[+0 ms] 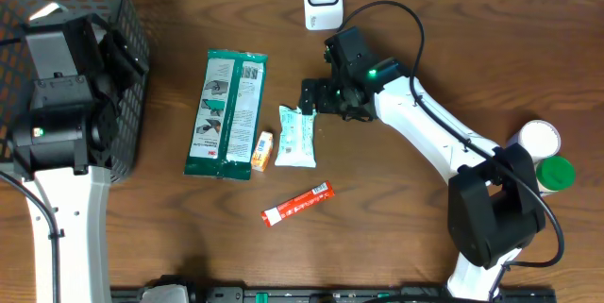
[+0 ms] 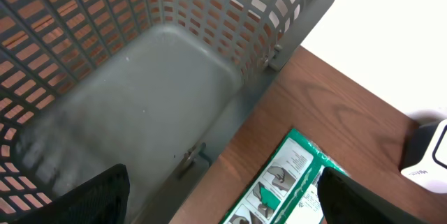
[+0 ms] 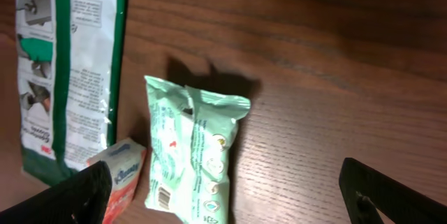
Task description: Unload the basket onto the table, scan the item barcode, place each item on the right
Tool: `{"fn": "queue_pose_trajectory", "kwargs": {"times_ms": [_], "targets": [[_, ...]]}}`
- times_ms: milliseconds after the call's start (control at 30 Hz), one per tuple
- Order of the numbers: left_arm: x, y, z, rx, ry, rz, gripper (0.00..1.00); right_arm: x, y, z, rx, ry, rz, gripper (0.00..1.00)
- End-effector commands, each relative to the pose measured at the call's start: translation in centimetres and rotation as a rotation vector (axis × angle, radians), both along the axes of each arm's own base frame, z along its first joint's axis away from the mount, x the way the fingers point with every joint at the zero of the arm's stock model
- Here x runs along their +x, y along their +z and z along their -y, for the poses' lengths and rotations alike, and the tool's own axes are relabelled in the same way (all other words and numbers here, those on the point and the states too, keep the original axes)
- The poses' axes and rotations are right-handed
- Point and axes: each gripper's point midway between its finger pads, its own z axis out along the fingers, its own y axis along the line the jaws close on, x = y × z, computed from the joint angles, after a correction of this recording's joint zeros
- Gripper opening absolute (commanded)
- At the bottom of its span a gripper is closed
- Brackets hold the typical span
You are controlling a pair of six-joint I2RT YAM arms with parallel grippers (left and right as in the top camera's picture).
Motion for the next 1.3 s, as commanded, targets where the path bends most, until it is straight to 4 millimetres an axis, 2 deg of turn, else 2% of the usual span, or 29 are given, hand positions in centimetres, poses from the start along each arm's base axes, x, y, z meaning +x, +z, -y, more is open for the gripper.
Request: {"fn": "queue_pose_trajectory", "kwargs": {"times_ms": [0, 1267], "targets": [[-0.06, 0.17, -0.25, 0.007, 0.009, 0.002, 0.84, -0.67, -0.32, -0.7, 0.027, 0.016, -0.029, 0.99], [-0.06, 0.17, -0.25, 0.007, 0.009, 0.002, 0.84, -0.76, -0.37, -0.58, 0.018, 0.036, -0.025, 0.99]]}}
